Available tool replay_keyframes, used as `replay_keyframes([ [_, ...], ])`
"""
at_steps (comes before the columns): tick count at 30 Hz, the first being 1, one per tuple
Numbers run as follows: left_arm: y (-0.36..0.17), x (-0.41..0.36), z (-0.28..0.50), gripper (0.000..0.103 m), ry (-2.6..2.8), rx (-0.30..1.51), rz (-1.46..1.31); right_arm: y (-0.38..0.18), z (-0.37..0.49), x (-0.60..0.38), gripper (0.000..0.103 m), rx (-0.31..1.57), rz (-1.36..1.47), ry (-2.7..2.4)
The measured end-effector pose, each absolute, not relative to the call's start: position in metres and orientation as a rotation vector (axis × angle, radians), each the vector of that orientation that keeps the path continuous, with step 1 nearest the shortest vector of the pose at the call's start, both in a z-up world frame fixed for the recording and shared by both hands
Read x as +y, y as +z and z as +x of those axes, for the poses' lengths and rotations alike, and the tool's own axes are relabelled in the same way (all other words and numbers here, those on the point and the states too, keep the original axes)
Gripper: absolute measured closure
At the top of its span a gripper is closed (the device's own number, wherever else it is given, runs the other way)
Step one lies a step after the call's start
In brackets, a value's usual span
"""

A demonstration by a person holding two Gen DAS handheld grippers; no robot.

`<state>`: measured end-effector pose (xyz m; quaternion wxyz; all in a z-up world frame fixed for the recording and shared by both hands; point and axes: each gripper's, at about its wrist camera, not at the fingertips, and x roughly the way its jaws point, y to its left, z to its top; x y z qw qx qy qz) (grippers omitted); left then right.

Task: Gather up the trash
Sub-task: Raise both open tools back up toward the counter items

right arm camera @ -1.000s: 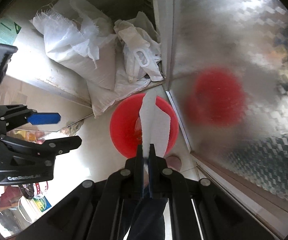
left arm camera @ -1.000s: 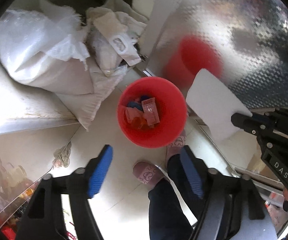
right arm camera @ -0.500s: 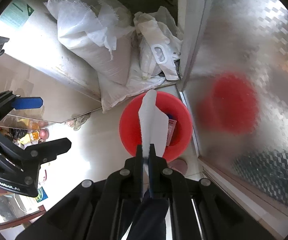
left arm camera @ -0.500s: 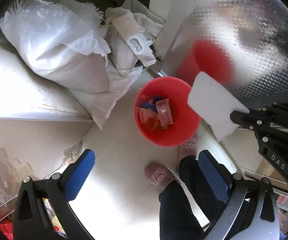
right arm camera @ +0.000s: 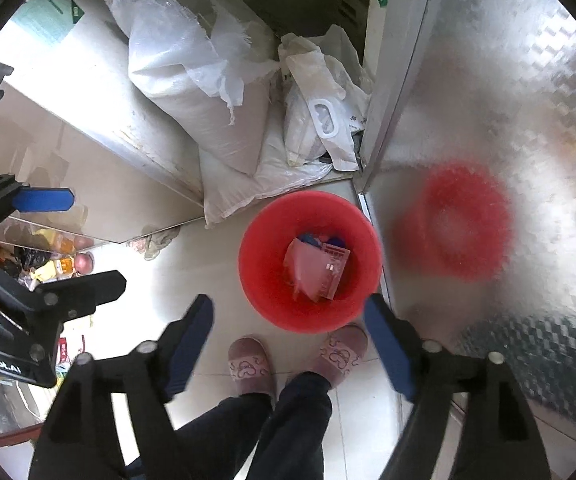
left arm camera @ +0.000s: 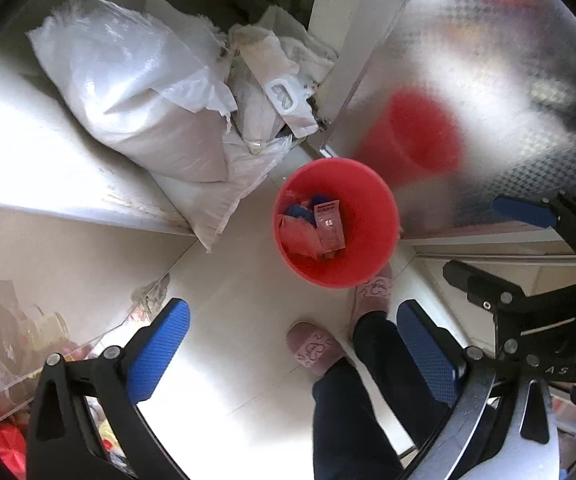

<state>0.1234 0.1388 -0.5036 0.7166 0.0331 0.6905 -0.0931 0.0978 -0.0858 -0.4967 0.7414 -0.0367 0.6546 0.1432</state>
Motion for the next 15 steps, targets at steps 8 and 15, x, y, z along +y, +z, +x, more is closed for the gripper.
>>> replay_keyframes([
  [8,-0.399,0.144,0.094,0.000,-0.195,1.493,-0.005,-0.398,0.083,-0.084,0.011,1.415,-0.111,0.295],
  [15,-0.268,0.145,0.079,0.000,-0.215,1.369,0.027,-0.272,0.065,-0.083,0.007,1.351,-0.084,0.263],
])
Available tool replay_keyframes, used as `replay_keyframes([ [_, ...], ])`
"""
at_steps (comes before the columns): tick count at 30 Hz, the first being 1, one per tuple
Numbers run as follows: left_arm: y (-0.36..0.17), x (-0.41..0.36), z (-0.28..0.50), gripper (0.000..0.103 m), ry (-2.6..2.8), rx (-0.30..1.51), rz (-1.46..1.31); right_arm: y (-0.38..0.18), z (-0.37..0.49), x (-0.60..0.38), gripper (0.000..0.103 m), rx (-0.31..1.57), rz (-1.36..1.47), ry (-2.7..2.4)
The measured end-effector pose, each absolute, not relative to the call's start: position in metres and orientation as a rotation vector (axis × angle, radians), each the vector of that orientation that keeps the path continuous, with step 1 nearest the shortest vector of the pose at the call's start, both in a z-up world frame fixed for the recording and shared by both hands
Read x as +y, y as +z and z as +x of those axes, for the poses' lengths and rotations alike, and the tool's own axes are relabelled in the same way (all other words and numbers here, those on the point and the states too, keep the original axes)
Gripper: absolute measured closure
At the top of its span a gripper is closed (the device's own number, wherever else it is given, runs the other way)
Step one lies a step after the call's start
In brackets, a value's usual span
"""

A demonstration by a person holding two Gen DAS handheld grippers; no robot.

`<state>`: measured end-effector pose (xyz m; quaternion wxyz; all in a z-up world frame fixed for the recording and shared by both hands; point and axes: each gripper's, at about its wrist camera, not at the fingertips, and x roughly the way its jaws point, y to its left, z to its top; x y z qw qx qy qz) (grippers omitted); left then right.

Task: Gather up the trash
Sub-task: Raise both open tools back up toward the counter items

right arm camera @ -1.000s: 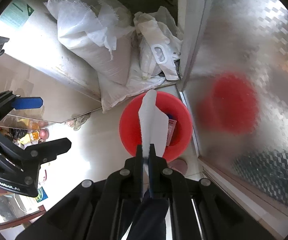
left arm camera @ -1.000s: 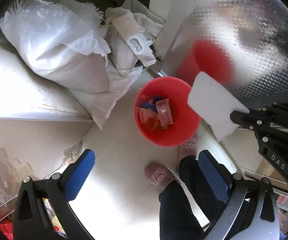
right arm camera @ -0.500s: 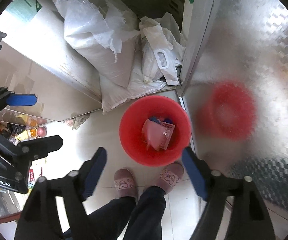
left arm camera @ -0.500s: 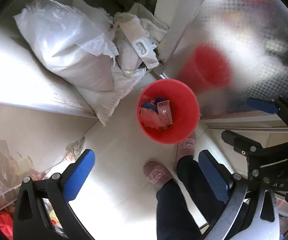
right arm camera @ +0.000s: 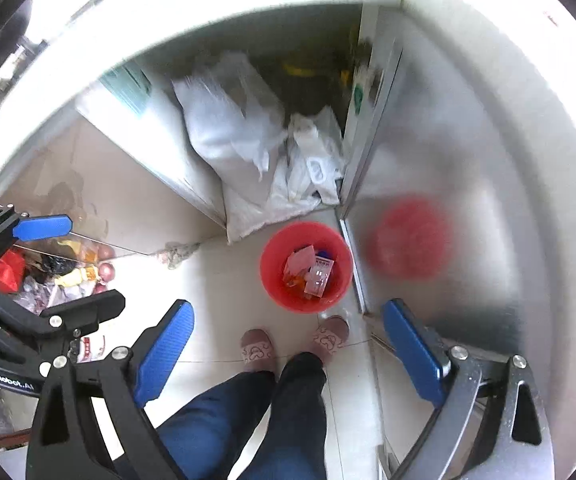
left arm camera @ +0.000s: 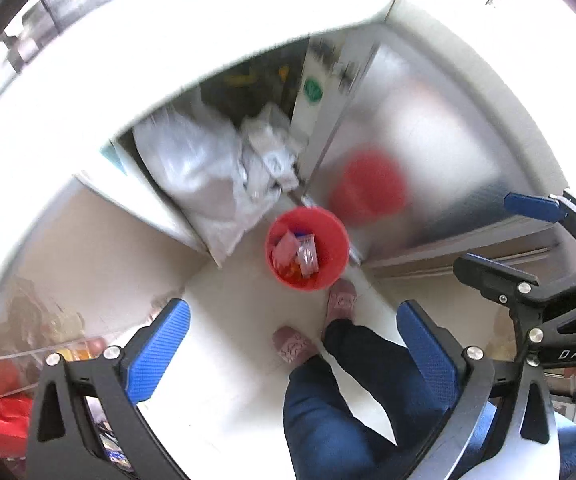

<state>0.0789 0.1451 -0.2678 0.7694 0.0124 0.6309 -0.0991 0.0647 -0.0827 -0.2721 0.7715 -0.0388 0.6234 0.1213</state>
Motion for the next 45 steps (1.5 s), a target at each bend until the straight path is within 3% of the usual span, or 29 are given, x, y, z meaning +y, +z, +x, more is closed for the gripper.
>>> replay_keyframes([
  [7,-0.160,0.147,0.092,0.000,-0.207,1.193,0.057,-0.169,0.059,-0.088,0.001,1.203,-0.079,0.256],
  [15,-0.099,0.136,0.102,0.000,-0.233,1.076,0.104,-0.113,0.063,-0.092,0.001,1.068,-0.093,0.217],
  [30,-0.049,0.088,0.129,0.000,-0.393,1.026,0.151,-0.061,0.075,-0.141,0.001,0.950,-0.044,0.062],
  [45,-0.046,0.001,0.257,0.000,-0.522,1.038,0.216,-0.049,0.144,-0.226,0.001,0.910,0.031,-0.019],
])
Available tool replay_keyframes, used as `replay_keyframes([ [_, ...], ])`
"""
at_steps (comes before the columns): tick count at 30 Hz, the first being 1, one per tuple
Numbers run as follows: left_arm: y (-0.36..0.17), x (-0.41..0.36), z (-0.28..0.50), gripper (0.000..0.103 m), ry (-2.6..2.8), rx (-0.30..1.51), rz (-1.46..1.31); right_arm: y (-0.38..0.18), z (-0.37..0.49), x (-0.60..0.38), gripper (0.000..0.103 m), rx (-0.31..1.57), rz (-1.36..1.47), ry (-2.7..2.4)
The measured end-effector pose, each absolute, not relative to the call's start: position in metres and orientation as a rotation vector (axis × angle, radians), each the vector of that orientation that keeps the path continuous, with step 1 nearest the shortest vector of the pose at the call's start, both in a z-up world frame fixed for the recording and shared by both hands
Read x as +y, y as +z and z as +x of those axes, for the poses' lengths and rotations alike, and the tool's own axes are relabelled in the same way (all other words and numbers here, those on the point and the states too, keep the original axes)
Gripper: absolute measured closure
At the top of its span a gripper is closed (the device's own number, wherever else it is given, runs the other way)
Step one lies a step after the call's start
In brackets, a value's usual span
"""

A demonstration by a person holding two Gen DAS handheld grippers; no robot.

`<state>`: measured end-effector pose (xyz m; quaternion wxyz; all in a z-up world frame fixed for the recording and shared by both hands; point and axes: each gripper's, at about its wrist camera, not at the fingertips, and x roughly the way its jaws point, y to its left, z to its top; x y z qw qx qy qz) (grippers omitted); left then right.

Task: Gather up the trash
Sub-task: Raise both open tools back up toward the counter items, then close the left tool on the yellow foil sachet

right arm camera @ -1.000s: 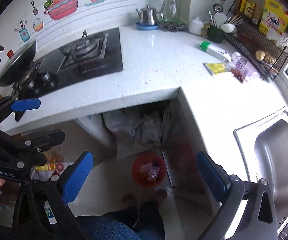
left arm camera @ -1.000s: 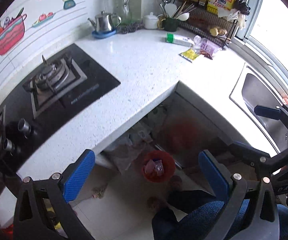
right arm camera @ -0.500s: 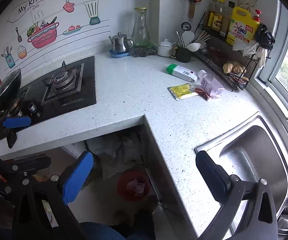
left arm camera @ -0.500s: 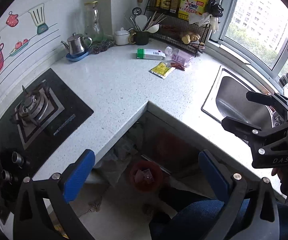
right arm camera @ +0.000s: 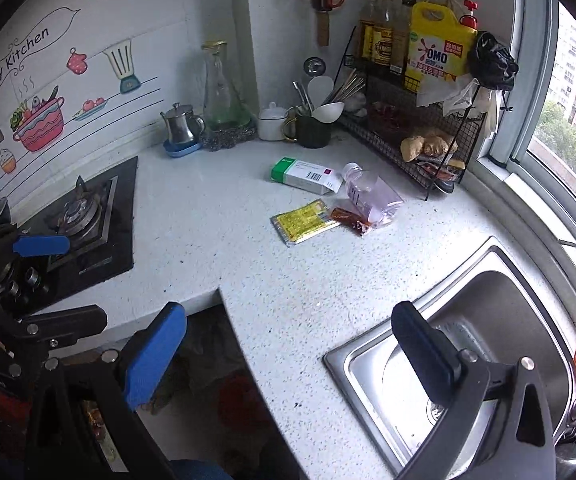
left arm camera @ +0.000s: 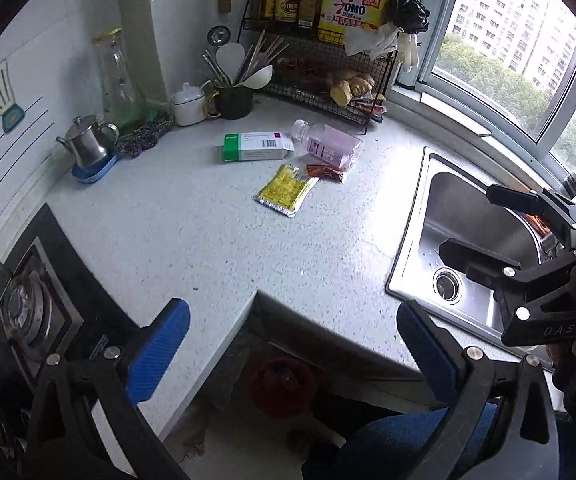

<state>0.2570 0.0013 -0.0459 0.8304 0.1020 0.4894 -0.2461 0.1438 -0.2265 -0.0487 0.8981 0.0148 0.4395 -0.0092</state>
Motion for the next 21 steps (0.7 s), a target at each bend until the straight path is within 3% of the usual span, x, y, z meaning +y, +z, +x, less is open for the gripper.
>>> replay_keyframes([
  [21,-0.130,-0.106,0.421,0.000,-0.639,1.187,0.389,-0.113,0.253,-0.337,0.001,1.060,0.068,-0.072],
])
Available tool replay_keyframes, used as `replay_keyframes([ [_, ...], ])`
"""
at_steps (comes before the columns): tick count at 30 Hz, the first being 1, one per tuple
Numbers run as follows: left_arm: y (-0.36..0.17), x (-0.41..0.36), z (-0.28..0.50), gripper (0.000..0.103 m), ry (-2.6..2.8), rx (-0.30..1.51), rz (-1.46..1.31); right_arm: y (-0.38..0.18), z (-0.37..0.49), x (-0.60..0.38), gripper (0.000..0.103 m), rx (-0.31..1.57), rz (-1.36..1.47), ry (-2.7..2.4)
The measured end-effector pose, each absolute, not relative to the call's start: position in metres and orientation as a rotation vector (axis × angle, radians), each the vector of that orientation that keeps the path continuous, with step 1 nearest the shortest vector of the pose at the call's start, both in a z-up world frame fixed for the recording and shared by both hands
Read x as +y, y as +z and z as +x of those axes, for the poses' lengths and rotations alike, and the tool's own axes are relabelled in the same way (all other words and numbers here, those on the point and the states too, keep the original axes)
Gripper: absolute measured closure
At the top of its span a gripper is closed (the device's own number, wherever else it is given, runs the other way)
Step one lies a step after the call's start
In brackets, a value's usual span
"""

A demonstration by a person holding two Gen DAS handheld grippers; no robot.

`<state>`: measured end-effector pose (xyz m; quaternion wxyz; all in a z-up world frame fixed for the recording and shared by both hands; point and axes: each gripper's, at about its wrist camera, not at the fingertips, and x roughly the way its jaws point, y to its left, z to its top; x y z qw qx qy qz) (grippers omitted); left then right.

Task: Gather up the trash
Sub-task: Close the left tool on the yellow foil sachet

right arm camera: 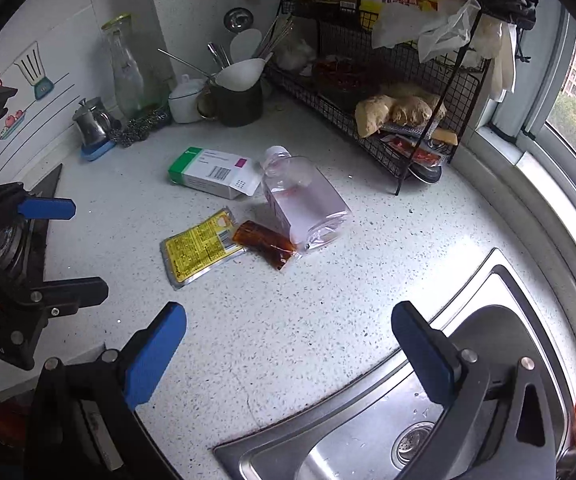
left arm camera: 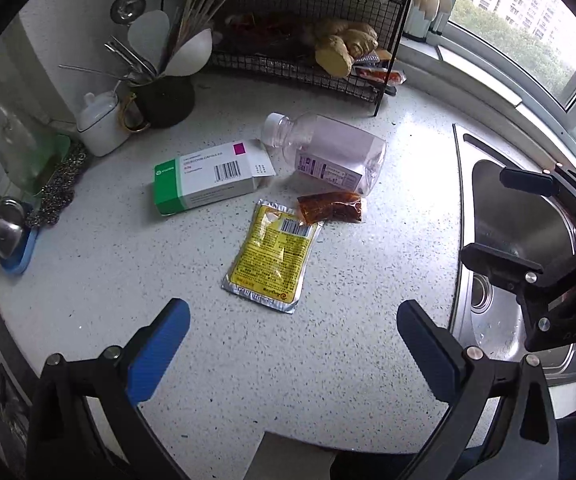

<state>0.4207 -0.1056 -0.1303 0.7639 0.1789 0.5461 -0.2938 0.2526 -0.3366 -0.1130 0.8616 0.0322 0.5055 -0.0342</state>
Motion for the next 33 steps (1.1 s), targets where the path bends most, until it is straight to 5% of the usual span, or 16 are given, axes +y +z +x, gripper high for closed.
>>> replay_keyframes([
  [19,-0.225,-0.141,0.487,0.001,-0.735,1.308,0.485,-0.177,0.307,-0.369,0.001,1.172,0.056,-0.030],
  [33,-0.234,-0.156,0.473,0.030,-0.785,1.244,0.592,-0.182,0.313,-0.384,0.001,1.186,0.114,-0.059],
])
